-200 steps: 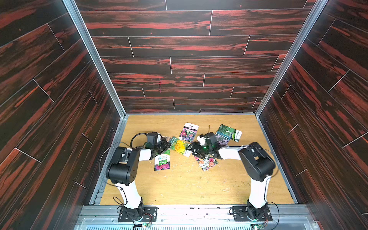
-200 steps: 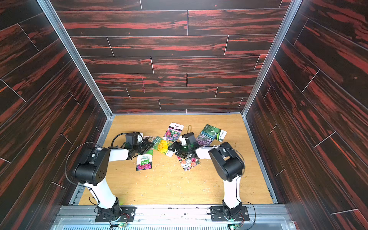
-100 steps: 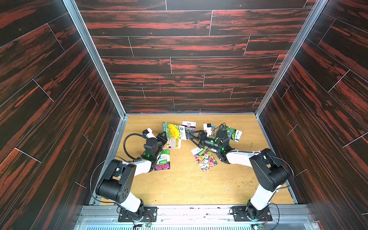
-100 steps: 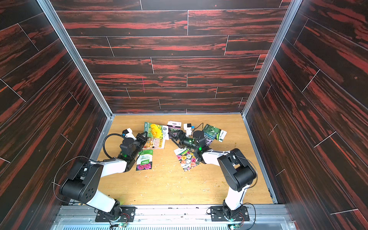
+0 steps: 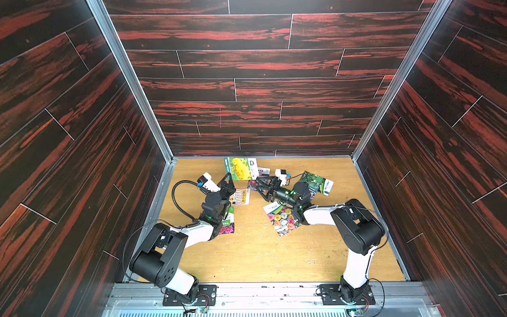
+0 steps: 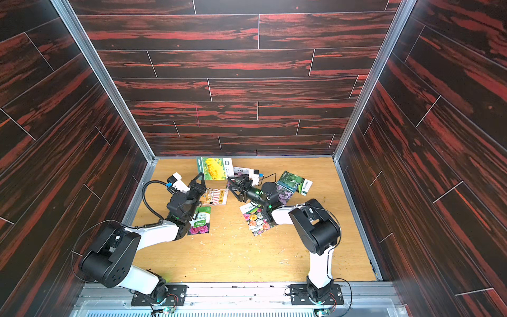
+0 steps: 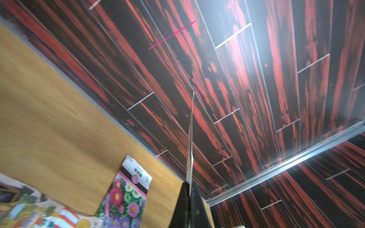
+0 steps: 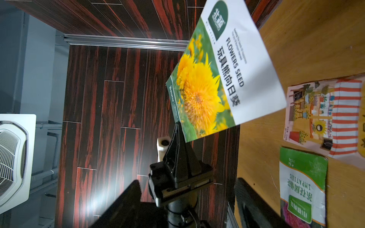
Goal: Arrange the seed packets in a row
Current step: Place the seed packet at the center of the board.
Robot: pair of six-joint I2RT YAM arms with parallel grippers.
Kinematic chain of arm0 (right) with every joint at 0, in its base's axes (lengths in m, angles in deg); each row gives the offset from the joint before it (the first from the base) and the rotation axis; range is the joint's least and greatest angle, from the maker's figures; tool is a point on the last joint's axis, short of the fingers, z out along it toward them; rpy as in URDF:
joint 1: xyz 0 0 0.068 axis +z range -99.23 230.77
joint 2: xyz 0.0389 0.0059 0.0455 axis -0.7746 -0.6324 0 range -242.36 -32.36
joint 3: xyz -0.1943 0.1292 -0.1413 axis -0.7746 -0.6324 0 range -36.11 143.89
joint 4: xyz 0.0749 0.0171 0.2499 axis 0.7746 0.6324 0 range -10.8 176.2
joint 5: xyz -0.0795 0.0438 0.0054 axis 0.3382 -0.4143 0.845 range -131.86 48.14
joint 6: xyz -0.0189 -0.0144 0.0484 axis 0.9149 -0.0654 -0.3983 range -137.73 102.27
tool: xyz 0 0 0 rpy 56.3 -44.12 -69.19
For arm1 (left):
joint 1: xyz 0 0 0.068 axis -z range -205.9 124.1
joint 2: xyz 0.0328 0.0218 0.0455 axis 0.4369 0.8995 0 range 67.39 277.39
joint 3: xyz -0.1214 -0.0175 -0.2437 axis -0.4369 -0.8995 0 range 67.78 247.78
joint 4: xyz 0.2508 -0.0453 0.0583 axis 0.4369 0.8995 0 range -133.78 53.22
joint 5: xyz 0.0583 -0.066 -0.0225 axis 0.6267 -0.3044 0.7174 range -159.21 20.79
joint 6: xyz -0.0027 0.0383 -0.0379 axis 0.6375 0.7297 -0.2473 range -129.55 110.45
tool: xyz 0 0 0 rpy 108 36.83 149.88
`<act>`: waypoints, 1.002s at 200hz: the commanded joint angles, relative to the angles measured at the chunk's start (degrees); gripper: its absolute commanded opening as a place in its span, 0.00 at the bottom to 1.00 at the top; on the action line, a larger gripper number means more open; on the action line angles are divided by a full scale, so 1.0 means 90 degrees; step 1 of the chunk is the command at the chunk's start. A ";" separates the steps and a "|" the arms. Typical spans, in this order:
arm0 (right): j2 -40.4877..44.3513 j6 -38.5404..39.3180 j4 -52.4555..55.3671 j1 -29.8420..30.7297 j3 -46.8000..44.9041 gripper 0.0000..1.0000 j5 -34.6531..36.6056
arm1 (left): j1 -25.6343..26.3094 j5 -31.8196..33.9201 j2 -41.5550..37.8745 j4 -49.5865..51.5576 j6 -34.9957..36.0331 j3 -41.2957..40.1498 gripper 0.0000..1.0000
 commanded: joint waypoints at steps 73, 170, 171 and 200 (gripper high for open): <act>-0.0762 -0.0425 -0.0547 0.0012 0.0640 0.58 0.0293 | 0.0217 -0.0214 0.0021 -0.0429 -0.0249 0.0282 0.00; -0.0931 -0.0449 -0.0755 -0.0169 0.0879 0.00 0.0197 | 0.0274 -0.0379 -0.0139 -0.0071 -0.0148 0.0058 0.00; -0.0925 -0.0441 -0.0749 -0.0169 0.0872 0.00 0.0192 | 0.0270 -0.0380 -0.0138 -0.0065 -0.0146 0.0055 0.00; -0.0791 -0.0175 -0.0527 -0.0226 0.0848 0.00 0.0006 | 0.0271 -0.0369 -0.0294 0.0235 -0.0041 -0.0055 0.06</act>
